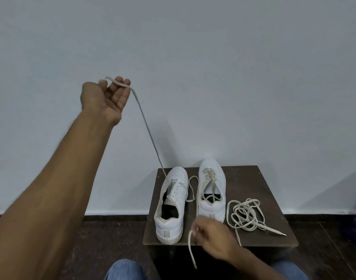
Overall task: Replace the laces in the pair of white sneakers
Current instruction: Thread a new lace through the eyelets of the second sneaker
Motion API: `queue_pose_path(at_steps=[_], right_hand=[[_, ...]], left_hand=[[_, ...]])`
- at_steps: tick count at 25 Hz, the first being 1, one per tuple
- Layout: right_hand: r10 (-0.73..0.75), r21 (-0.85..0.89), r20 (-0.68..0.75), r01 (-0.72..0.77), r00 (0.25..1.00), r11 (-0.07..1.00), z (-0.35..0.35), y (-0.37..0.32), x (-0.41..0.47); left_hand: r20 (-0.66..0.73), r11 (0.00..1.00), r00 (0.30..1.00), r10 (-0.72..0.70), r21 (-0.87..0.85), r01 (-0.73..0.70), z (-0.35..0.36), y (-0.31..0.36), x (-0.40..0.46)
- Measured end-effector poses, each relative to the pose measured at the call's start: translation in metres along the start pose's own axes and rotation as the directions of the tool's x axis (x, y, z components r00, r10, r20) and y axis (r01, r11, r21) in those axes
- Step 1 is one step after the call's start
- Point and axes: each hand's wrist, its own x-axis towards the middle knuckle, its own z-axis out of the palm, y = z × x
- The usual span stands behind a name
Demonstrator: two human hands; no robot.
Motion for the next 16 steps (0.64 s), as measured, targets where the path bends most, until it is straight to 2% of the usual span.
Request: queue_pose_path(at_steps=[2, 3, 4, 6, 9, 13, 16], right_hand=[[0.091, 0.45, -0.082, -0.045, 0.992, 0.892, -0.063, -0.034, 0.023], [0.12, 0.586, -0.155, -0.006, 0.981, 0.811, -0.101, -0.054, 0.04], [0.11, 0.641, -0.26, 0.086, 0.959, 0.763, -0.142, -0.073, 0.057], [0.077, 0.635, -0.471, 0.277, 0.879, 0.721, -0.223, -0.117, 0.086], [0.053, 0.506, -0.653, 0.383, 0.755, 0.773, -0.314, -0.168, 0.112], [-0.041, 0.333, -0.698, 0.375, 0.715, 0.865, -0.38, -0.204, 0.126], [-0.08, 0.253, -0.709, 0.359, 0.7, 0.898, -0.364, -0.195, 0.133]], left_hand=[[-0.014, 0.999, 1.0, -0.016, 0.033, 0.016, 0.0, 0.002, -0.003], [-0.01, 0.999, 1.0, -0.023, 0.041, 0.023, 0.003, 0.004, -0.004], [-0.002, 0.998, 1.0, -0.028, 0.052, 0.028, 0.006, 0.006, -0.005], [0.015, 0.994, 0.999, -0.038, 0.103, 0.037, 0.012, 0.008, -0.006], [0.075, 0.966, 0.996, -0.054, 0.255, 0.034, 0.021, 0.008, -0.011], [0.127, 0.881, 0.992, -0.024, 0.472, -0.039, 0.036, 0.017, -0.014], [0.12, 0.772, 0.992, 0.049, 0.626, -0.114, 0.046, 0.026, -0.013]])
